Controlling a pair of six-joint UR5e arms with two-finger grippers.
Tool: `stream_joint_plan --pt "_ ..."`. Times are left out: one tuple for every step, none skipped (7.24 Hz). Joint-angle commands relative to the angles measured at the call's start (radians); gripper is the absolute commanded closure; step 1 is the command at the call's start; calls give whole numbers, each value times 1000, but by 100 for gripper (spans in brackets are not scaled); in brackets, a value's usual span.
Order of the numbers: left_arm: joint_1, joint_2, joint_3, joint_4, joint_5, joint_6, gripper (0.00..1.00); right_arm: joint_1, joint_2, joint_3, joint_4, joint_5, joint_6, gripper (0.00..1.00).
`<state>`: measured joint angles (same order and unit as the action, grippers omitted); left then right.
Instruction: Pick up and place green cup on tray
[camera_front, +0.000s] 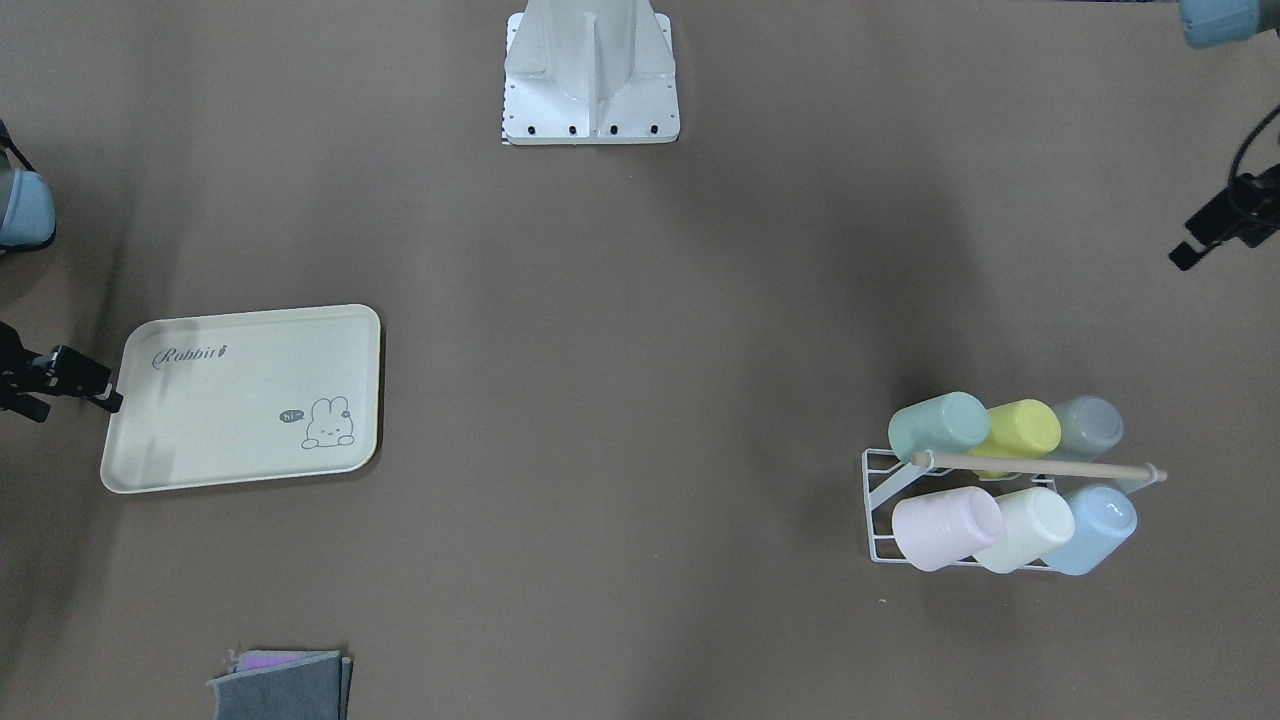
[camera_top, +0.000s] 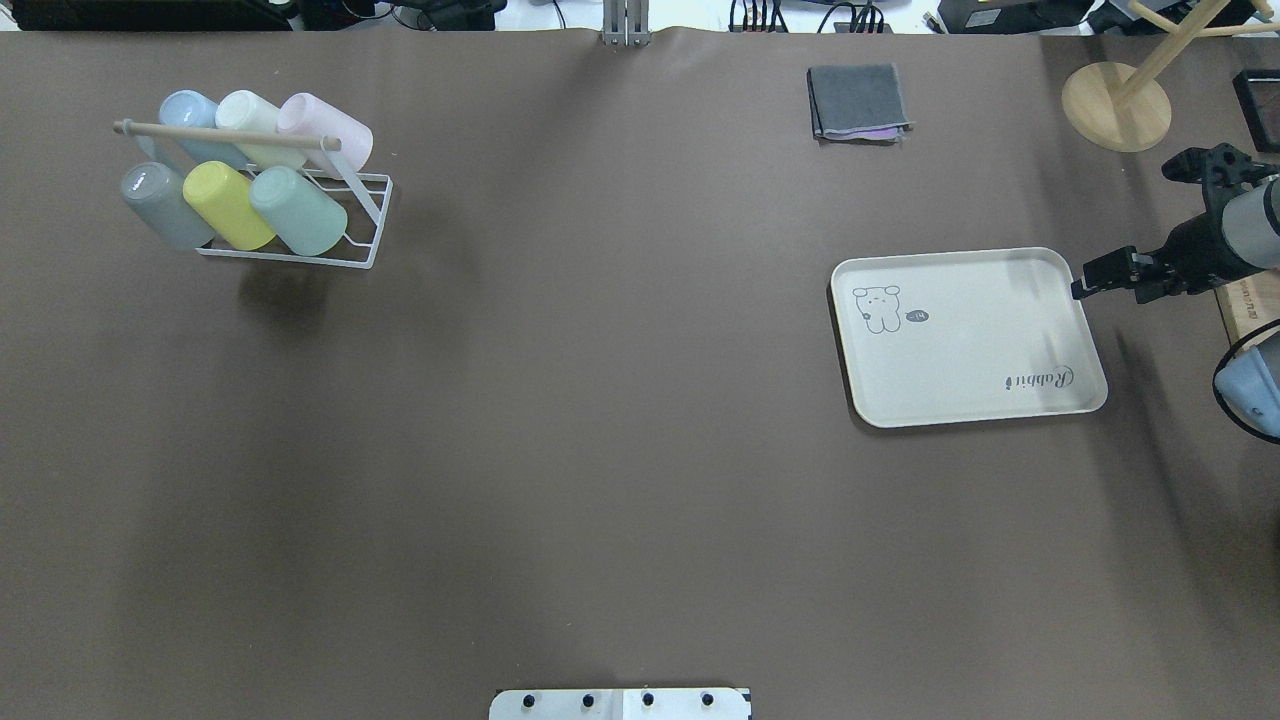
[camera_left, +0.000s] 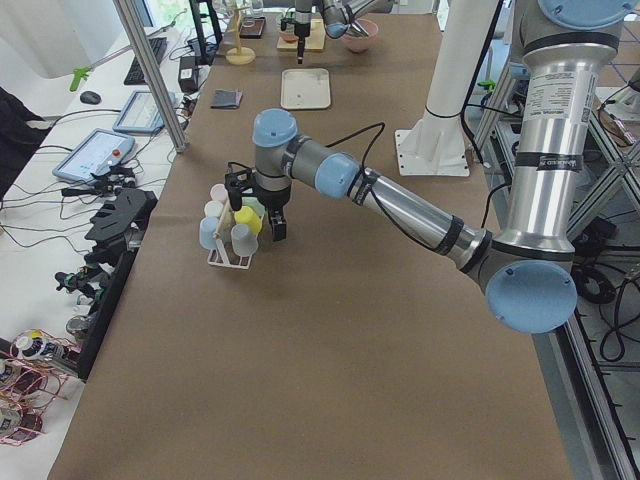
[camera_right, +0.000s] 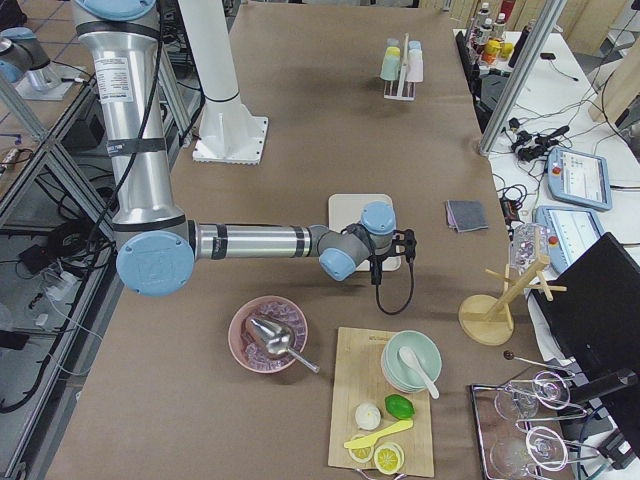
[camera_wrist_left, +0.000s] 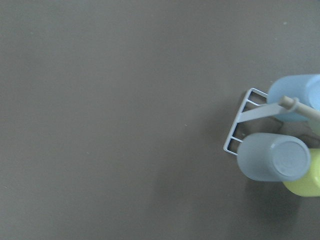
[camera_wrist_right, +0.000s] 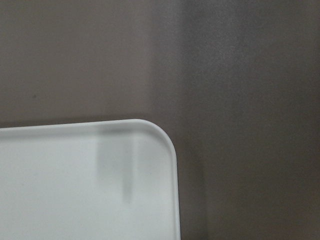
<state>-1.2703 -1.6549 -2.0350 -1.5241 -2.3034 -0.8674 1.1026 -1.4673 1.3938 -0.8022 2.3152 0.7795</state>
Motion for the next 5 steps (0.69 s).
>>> stream_joint_plan --pt "199 -79 -51 2 118 -65 1 -1 -22 -27 66 26 -2 12" --pt "245 -106 -63 2 159 -65 1 -3 -30 -54 110 35 -3 17" --pt "278 -109 -112 2 157 -68 1 -3 -28 -82 141 46 -3 22" --pt "355 -114 -125 2 160 -79 1 -4 -22 -82 143 50 1 34" --pt "400 -120 -163 2 160 -81 1 -7 -19 -85 143 50 0 43"
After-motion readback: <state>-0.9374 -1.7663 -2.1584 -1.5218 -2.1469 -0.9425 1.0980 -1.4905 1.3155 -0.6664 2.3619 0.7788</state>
